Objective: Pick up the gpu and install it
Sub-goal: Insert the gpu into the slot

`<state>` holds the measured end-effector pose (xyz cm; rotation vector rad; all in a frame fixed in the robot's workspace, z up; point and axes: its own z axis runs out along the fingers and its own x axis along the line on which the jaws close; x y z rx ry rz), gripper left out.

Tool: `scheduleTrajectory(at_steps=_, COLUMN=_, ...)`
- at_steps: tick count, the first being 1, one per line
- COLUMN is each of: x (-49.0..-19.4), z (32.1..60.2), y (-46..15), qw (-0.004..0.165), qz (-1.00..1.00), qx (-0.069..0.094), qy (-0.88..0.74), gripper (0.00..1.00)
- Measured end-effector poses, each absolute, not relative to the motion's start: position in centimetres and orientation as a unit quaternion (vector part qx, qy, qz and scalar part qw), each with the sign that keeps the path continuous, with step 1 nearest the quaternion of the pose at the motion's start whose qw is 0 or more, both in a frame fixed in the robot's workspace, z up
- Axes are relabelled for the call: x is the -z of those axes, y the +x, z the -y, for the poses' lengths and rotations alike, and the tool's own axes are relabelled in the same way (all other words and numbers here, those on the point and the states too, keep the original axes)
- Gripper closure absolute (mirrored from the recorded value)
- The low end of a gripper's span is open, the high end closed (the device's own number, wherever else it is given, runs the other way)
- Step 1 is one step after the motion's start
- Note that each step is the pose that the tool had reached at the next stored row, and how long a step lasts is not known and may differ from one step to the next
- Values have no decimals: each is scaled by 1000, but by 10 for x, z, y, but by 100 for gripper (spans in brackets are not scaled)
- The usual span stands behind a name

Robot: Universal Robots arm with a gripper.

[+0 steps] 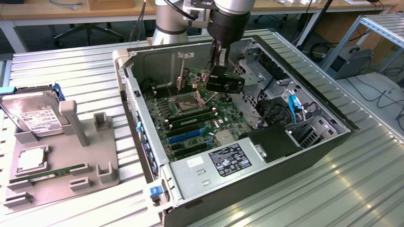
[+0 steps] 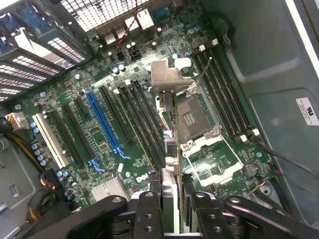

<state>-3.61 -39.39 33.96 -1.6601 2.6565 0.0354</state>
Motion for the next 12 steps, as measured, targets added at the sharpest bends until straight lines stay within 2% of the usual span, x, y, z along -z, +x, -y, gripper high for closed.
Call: scheduleTrajectory(at_steps=12, x=-340, z=394, y=-36, qw=4, qz=-838, qx=-11, qy=-545, gripper=73)
